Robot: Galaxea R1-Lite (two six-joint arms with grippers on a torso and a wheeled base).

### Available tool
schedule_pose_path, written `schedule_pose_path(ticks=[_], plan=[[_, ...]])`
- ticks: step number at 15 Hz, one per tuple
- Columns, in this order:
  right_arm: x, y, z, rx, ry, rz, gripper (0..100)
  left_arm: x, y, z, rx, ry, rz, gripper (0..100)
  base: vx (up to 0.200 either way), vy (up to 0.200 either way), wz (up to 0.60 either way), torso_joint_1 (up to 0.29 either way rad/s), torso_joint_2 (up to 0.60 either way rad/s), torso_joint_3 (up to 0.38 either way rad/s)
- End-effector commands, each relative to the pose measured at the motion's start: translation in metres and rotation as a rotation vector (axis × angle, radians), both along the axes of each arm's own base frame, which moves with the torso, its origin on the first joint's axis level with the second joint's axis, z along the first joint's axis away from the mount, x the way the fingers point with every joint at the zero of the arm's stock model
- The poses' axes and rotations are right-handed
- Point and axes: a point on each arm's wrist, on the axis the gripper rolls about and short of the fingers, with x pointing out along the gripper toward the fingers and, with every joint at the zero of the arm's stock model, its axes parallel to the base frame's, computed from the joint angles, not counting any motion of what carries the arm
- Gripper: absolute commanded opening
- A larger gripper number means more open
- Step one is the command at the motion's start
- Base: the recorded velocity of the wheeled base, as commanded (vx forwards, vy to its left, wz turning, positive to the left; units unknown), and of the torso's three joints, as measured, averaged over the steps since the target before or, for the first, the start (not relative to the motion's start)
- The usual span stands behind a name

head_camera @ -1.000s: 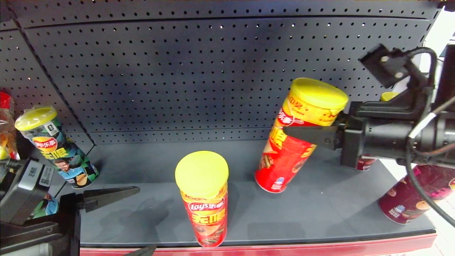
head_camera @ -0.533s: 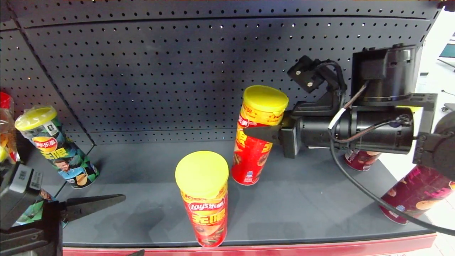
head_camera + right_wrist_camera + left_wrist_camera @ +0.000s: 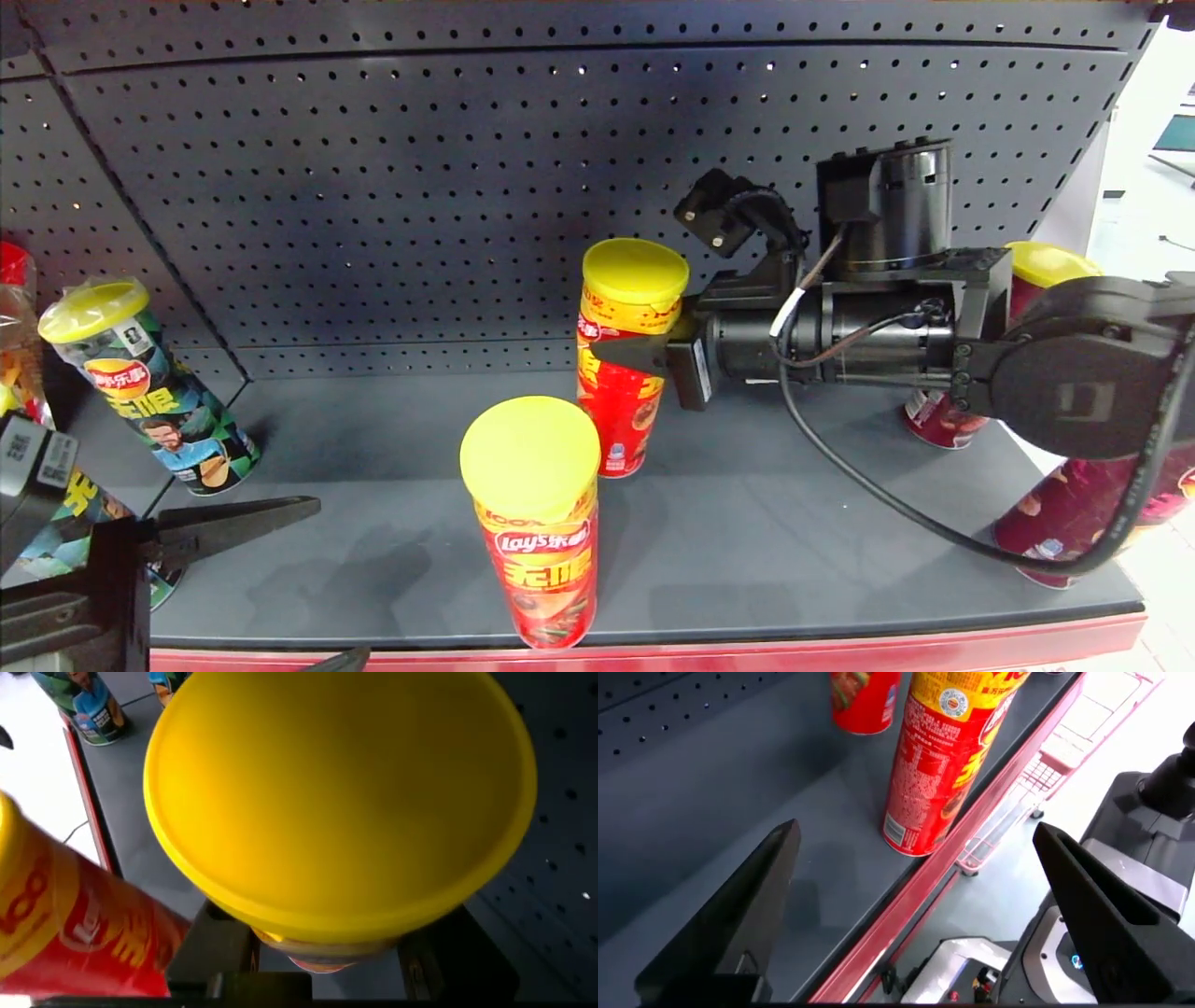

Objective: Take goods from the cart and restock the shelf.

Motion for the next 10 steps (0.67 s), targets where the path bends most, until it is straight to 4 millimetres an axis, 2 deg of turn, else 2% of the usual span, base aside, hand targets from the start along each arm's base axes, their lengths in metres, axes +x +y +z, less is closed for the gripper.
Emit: schedule_pose_path(ticks=[1, 4, 7, 10], plan=[[0.005, 0.008, -0.008, -0.011, 0.013, 0.009, 0, 0.001, 0.000, 0.000, 0.000, 0.002, 0.000, 100, 0.000, 0.000, 0.00, 0.000, 0.00, 0.000], [0.013, 0.016, -0.018, -0.001, 0.001, 0.009, 0, 0.001, 0.000, 0.000, 0.000, 0.002, 0.000, 100, 0.000, 0.000, 0.00, 0.000, 0.00, 0.000], [0.008, 0.022, -0.019, 0.003, 0.000, 0.030, 0, 0.001, 0.000, 0.000, 0.001, 0.003, 0.000, 100, 0.000, 0.000, 0.00, 0.000, 0.00, 0.000], [0.007, 0.020, -0.025, -0.011, 0.014, 0.030, 0, 0.002, -0.001, -0.001, 0.003, 0.007, -0.001, 100, 0.000, 0.000, 0.00, 0.000, 0.00, 0.000]])
